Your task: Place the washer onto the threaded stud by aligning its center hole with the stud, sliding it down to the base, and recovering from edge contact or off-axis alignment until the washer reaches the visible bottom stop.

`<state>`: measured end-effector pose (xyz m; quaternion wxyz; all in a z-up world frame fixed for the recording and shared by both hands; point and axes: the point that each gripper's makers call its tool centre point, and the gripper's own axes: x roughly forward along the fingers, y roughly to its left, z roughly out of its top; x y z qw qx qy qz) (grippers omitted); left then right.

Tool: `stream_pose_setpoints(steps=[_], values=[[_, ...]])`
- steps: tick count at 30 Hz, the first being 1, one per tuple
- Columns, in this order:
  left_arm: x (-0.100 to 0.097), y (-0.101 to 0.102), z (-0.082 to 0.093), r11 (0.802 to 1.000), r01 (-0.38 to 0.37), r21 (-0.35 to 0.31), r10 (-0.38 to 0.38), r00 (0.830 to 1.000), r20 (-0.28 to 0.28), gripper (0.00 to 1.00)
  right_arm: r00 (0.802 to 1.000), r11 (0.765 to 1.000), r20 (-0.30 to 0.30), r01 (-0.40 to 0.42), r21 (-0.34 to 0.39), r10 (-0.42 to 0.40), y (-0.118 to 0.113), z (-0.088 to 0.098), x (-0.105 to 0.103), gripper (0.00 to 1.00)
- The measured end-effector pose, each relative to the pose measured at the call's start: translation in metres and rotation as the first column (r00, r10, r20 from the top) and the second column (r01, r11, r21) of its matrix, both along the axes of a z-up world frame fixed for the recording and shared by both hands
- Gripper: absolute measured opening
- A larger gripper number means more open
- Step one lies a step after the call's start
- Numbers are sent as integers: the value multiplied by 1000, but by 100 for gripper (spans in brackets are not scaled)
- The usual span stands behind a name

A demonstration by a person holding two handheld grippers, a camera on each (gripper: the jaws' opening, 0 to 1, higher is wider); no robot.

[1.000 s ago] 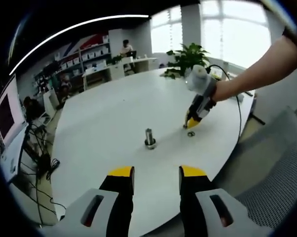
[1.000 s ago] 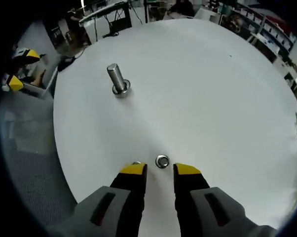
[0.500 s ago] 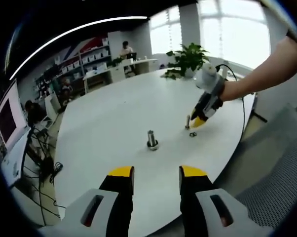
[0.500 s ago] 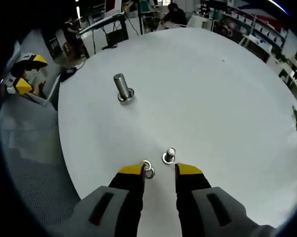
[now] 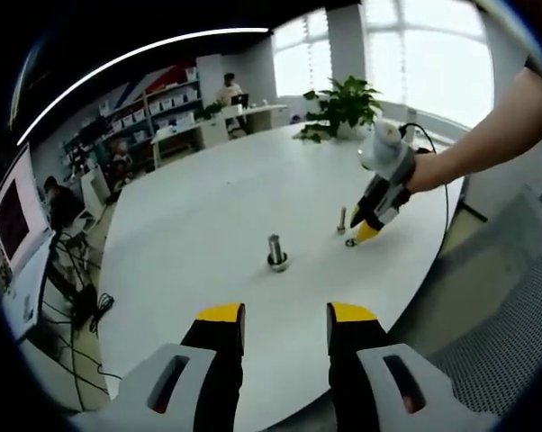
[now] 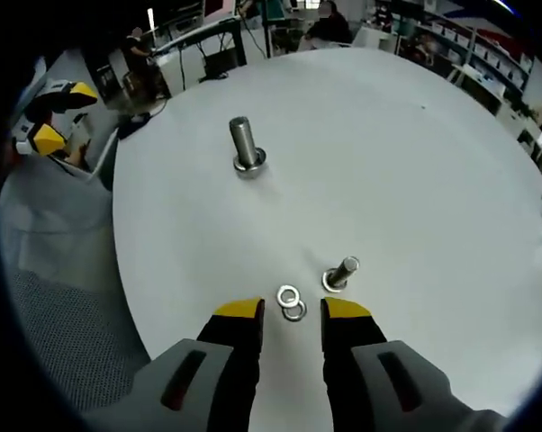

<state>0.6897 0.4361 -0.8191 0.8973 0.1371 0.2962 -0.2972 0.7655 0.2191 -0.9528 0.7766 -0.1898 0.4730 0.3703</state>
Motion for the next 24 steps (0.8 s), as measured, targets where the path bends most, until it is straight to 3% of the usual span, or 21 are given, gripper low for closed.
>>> stream_pose_setpoints(steps=[6, 10, 19, 24], values=[[1, 0, 4, 1000, -11, -23, 12, 1000, 12, 35, 999, 999, -19, -36, -18, 36, -8, -11, -5, 26], [1, 1, 0, 1000, -9, -2, 9, 1000, 0, 35, 998, 997, -15, -65, -30, 64, -9, -18, -8, 26], [2, 4, 0, 1000, -22, 2, 22, 1000, 2, 35, 989, 988, 34, -144, -52, 146, -6, -17, -2, 21], [1, 4, 0, 1000, -22, 4, 22, 1000, 2, 35, 991, 991, 34, -130, -33, 131, -7, -16, -1, 19]])
